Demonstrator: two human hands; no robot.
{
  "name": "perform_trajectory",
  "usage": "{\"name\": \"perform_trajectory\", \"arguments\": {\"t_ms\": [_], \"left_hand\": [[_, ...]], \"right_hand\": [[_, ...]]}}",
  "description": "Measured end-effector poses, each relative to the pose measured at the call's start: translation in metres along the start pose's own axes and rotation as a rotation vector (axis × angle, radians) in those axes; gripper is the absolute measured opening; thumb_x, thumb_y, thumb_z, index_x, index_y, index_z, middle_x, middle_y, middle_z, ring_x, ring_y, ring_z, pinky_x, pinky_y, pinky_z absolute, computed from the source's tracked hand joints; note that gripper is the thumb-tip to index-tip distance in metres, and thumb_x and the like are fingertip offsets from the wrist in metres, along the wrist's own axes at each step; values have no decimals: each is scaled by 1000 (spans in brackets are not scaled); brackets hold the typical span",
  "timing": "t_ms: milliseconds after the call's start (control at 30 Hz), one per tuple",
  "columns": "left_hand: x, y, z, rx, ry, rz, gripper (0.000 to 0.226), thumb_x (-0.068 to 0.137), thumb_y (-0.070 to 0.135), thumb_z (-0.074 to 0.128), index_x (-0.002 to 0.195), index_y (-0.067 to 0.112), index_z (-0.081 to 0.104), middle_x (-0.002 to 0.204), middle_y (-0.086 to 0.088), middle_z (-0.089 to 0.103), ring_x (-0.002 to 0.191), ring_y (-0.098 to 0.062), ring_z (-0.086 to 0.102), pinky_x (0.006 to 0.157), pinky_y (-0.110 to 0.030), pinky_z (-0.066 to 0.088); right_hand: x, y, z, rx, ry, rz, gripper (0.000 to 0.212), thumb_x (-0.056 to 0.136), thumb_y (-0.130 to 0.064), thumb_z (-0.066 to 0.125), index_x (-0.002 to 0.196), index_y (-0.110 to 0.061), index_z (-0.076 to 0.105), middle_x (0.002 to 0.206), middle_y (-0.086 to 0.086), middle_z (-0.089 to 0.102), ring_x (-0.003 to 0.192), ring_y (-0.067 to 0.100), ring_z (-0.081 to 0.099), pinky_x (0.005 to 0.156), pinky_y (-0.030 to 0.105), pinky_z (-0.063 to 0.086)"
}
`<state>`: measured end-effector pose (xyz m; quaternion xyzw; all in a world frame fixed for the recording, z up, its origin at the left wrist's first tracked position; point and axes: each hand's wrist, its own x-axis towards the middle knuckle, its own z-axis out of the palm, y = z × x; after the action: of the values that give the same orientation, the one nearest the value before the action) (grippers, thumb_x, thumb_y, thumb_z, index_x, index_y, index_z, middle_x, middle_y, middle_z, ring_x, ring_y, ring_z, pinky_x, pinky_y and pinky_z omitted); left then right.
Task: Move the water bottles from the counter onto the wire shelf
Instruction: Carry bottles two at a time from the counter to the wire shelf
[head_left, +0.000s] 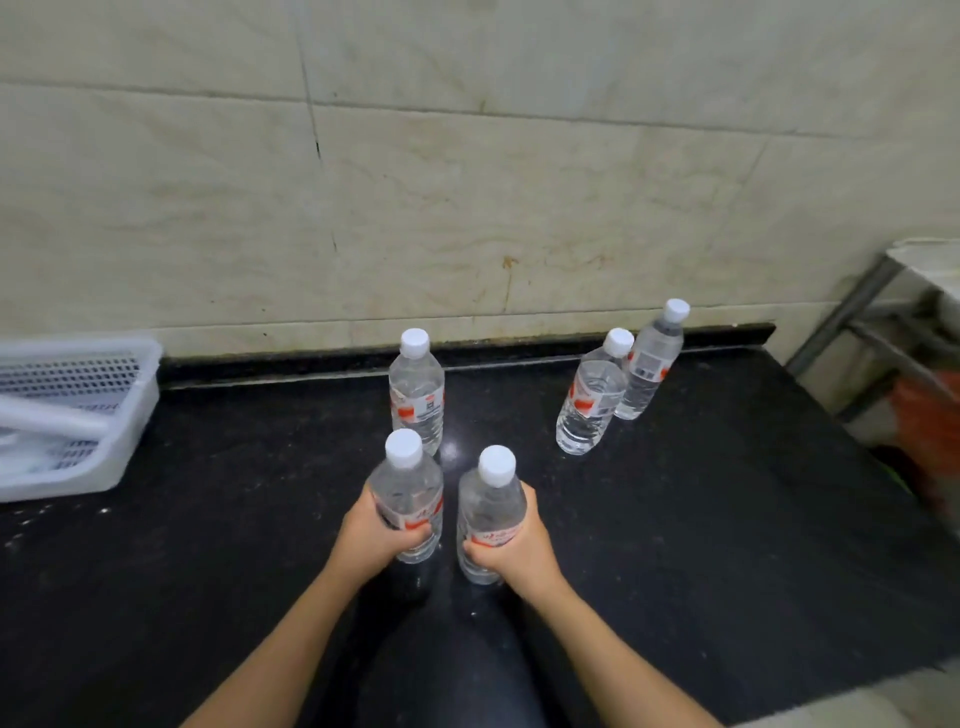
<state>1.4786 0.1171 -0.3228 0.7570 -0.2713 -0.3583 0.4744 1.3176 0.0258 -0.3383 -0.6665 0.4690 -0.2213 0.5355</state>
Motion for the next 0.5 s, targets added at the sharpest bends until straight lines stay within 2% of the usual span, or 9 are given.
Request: {"name": "perform_trajectory", "arguments": {"t_ms": [33,100,233,300,400,500], "left_hand": [[-1,-2,-5,10,-51,6,99,35,32,81,126,15,45,109,-2,62,105,-19,59,96,-34,45],[-5,-8,-11,15,-123,31,93,38,28,79,124,16,46,107,1,62,104,-17,59,95,-33,45],[-18,-23,-22,12,-215,99,83,48,14,83,122,23,46,100,11,61,99,-11,58,87,-26,41],[-24,-31,-26,21,-256,127,77,52,8,82,117,27,45,96,17,59,96,-9,57,86,-24,40],[-35,-34,-31,35,-276,147,72,56,2,82,116,22,47,100,5,60,98,-13,55,85,-25,39],[-39,-34,-32,38,-305,143,81,50,6,85,122,13,49,101,-2,60,98,-17,56,85,-27,39]], "right_hand": [[0,3,3,2,30,6,77,44,-27,78,114,-20,47,95,1,68,87,17,66,84,48,54],[-1,2,7,15,109,25,79,43,-29,78,114,-12,49,98,4,68,87,19,65,86,49,53],[-27,-13,12,27,231,49,86,39,-36,75,118,-18,46,105,0,65,98,19,63,91,36,50],[-45,-12,12,-8,264,82,80,42,-35,75,115,-21,46,103,-3,65,97,19,63,90,38,50],[-78,-8,5,-66,287,151,68,53,-22,78,111,-24,43,99,-7,61,96,19,61,89,38,50],[-111,-2,-4,-132,323,233,68,50,-34,73,110,-24,42,101,-2,61,95,20,61,85,37,51]]}}
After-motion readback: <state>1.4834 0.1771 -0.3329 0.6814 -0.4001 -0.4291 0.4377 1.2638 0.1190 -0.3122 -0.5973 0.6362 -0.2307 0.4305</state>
